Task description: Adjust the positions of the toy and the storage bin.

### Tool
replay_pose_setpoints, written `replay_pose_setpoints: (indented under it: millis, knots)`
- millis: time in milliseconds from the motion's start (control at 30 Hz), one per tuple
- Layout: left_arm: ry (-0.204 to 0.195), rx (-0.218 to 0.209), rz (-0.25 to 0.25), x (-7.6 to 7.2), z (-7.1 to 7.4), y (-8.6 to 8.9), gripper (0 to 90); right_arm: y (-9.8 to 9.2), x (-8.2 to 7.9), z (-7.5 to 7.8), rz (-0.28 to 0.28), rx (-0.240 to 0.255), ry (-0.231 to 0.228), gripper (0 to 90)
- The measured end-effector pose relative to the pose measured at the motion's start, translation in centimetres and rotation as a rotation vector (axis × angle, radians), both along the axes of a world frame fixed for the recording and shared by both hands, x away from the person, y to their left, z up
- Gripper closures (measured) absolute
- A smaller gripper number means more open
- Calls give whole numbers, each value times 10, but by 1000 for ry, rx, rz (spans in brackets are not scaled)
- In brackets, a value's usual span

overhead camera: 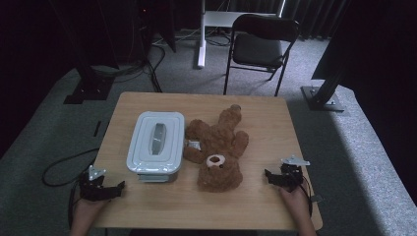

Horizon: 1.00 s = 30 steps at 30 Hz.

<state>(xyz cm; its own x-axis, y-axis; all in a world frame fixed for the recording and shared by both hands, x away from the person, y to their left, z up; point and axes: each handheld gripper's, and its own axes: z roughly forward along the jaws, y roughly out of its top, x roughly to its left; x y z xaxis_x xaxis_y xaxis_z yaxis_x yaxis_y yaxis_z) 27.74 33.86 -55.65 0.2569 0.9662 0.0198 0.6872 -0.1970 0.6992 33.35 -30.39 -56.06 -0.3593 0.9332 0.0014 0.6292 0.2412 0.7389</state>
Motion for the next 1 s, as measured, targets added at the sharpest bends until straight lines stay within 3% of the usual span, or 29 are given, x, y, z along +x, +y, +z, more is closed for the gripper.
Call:
replay_pose_setpoints:
  millis: [367,500,700,1000]
  knots:
    - [0,-1,-17,3,0,1,13,1,1,2,23,-6,18,126]
    - [0,-1,-11,3,0,0,13,0,4,5,31,62,51,135]
    - [0,0,-10,3,0,0,13,10,8,9,50,62,72,137]
    - [0,0,-13,3,0,1,14,30,14,33,85,88,24,151]
